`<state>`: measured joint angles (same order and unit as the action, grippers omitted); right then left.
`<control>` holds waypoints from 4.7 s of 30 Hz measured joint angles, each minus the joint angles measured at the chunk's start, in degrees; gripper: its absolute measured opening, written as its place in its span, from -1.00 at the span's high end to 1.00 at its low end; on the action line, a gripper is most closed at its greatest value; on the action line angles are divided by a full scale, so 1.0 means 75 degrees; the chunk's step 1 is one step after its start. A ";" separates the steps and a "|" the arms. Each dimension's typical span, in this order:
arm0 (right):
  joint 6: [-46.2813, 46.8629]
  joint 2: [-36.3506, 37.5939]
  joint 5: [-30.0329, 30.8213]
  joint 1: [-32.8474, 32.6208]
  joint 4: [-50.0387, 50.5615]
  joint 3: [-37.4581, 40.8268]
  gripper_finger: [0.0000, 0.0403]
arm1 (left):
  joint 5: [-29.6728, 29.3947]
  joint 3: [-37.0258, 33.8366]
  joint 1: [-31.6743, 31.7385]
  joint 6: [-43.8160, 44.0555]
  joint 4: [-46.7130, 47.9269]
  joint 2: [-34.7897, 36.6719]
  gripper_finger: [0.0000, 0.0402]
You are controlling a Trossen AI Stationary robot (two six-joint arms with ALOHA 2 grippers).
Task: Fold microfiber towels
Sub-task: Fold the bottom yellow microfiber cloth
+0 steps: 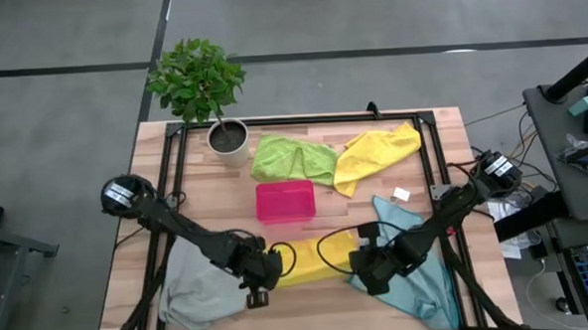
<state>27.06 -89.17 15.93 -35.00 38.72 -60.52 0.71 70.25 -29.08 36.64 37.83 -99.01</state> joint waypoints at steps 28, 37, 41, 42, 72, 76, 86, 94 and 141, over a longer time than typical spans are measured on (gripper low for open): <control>-0.0868 -0.0082 0.0294 0.1285 0.0214 0.0119 0.96 | -0.0815 -0.0673 0.1419 -0.0395 0.0689 0.0054 1.00; -0.0809 -0.0125 0.0369 0.1443 0.0169 0.0150 0.84 | -0.1002 -0.0673 0.1428 -0.0551 0.0620 0.0013 0.81; -0.0811 -0.0125 0.0360 0.1533 0.0174 0.0150 0.68 | -0.1260 -0.0687 0.1428 -0.0548 0.0625 0.0007 0.60; -0.0813 -0.0125 0.0360 0.1554 0.0180 0.0150 0.65 | -0.1322 -0.0693 0.1428 -0.0551 0.0631 0.0007 0.55; -0.0004 0.0403 0.2523 0.1171 -0.5580 0.2259 0.96 | -0.3864 -0.1338 0.0815 0.0291 -0.1406 0.0046 0.67; 0.0299 0.0207 0.2692 0.1169 -0.6050 0.2798 0.96 | -0.3938 -0.1590 0.0814 0.0726 -0.1415 -0.0148 0.79; 0.0918 -0.0430 0.2772 0.1169 -0.6390 0.3581 0.96 | -0.3905 -0.1837 0.0810 0.0984 -0.1297 -0.0304 0.90; 0.0885 -0.0213 0.2861 0.1154 -0.6303 0.3764 0.96 | -0.3632 -0.2173 0.0804 0.1213 -0.1307 -0.0249 0.90; 0.5163 0.1964 -0.0882 0.1782 -0.3519 0.3749 -0.37 | -0.3398 -0.2173 0.0364 0.0799 -0.2190 0.0663 0.90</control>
<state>65.78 -74.43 9.32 -21.64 12.32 -32.40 -24.77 53.95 -26.35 42.63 21.41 -94.04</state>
